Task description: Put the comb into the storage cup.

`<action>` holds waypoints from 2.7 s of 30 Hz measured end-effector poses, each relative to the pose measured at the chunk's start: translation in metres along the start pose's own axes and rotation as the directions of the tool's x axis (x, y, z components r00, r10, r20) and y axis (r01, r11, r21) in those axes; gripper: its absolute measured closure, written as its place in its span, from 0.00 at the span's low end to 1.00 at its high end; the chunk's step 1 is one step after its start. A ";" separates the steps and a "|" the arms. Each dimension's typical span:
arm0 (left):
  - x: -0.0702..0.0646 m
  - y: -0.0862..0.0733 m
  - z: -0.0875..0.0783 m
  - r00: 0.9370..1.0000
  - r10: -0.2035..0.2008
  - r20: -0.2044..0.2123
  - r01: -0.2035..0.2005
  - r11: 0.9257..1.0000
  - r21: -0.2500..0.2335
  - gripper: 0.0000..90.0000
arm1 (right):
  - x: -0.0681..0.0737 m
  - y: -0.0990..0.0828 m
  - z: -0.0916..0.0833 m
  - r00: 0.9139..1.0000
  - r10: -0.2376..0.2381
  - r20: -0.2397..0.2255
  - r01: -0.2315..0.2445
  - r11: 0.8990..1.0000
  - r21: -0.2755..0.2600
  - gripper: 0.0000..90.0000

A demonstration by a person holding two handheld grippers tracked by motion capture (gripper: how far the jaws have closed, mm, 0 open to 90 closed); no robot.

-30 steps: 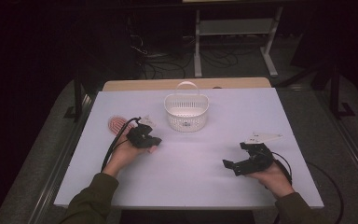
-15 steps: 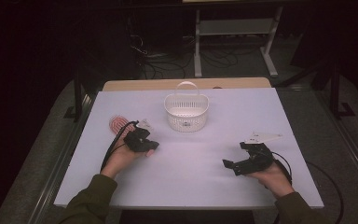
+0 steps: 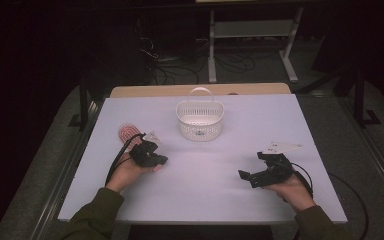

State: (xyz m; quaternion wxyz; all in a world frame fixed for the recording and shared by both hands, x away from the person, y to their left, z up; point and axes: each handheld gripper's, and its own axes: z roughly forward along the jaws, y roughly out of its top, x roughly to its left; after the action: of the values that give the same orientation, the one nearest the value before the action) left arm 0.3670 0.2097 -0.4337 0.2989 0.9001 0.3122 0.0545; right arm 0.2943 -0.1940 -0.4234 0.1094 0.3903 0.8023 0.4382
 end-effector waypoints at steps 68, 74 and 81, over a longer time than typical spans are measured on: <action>-0.002 -0.079 -0.057 0.997 -0.059 -0.045 0.060 0.998 0.012 1.00 | 0.002 -0.002 0.001 1.000 -0.004 0.010 0.003 1.000 0.015 0.00; 0.000 -0.087 -0.063 0.995 -0.075 -0.063 0.076 0.997 0.012 1.00 | 0.001 -0.002 0.001 1.000 -0.004 0.010 0.004 1.000 0.014 0.00; 0.003 -0.096 -0.071 0.991 -0.094 -0.097 0.097 0.995 0.019 1.00 | 0.001 -0.002 0.001 1.000 -0.003 0.011 0.003 1.000 0.014 0.00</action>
State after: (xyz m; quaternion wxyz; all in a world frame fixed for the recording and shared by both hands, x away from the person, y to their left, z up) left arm 0.2984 0.3073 -0.4304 0.2754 0.8839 0.3695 0.0796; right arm 0.2931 -0.1927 -0.4254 0.1117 0.3922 0.8053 0.4303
